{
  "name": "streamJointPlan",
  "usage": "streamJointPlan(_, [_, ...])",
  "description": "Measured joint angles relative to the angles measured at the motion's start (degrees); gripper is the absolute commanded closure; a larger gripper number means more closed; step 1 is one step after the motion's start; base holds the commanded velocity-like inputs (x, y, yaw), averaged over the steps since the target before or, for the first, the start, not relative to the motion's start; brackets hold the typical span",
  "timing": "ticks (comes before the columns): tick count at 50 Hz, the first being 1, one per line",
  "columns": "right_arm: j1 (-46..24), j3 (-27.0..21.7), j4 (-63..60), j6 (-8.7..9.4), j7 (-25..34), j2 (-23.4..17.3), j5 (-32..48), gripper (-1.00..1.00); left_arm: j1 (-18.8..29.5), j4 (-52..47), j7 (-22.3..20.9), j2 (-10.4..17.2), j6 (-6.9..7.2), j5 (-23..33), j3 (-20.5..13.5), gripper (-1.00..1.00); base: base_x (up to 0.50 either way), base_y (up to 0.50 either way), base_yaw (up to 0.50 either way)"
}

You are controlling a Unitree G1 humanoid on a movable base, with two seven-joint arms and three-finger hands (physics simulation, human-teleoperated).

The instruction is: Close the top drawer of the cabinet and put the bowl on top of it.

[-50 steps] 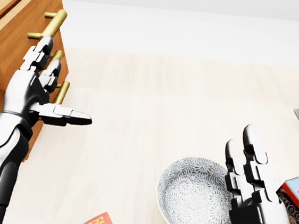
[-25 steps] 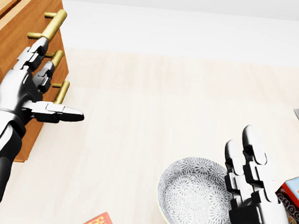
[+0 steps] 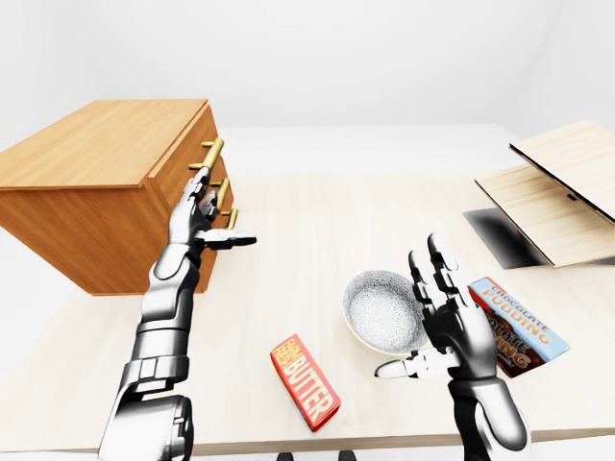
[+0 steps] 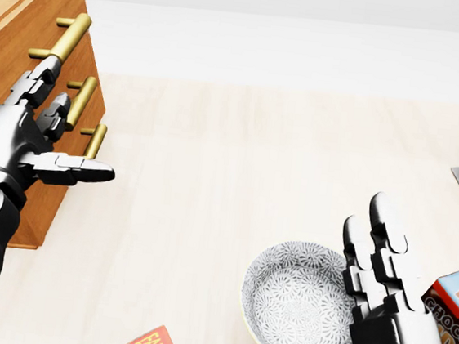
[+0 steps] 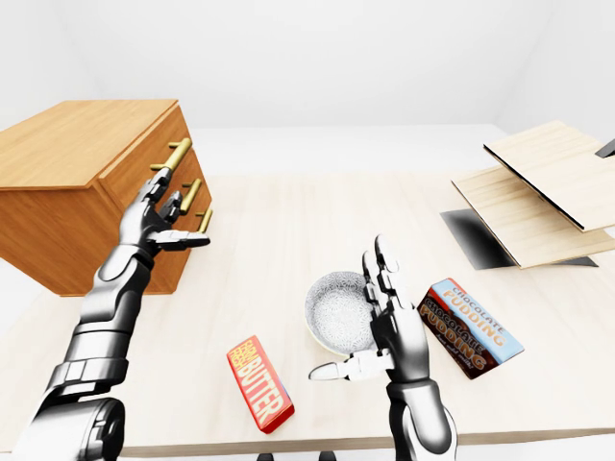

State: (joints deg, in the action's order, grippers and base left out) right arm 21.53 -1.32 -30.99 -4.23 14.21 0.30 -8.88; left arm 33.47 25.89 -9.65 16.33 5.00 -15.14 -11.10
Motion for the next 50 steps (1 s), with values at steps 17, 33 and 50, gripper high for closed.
streamJointPlan(17, [-0.08, 0.31, 0.11, 0.05, -0.24, -0.21, 0.08, -1.0, 0.32, 1.34, 0.56, 1.39, 0.0, -2.1, -0.86, -1.0, 0.01, 0.0, -0.01])
streamJointPlan(33, [-0.26, 0.41, 0.42, 0.03, -0.24, -0.26, 0.14, -1.0, 0.38, 1.58, 1.04, 1.65, 0.0, -2.88, -0.82, -1.0, 0.01, 0.0, 0.0])
streamJointPlan(50, [-0.43, 0.31, 0.41, 0.27, -0.28, -0.25, 0.1, -1.0, -4.86, -14.37, 4.42, -1.29, 0.0, -2.75, -0.18, -1.0, 0.0, 0.0, 0.0])
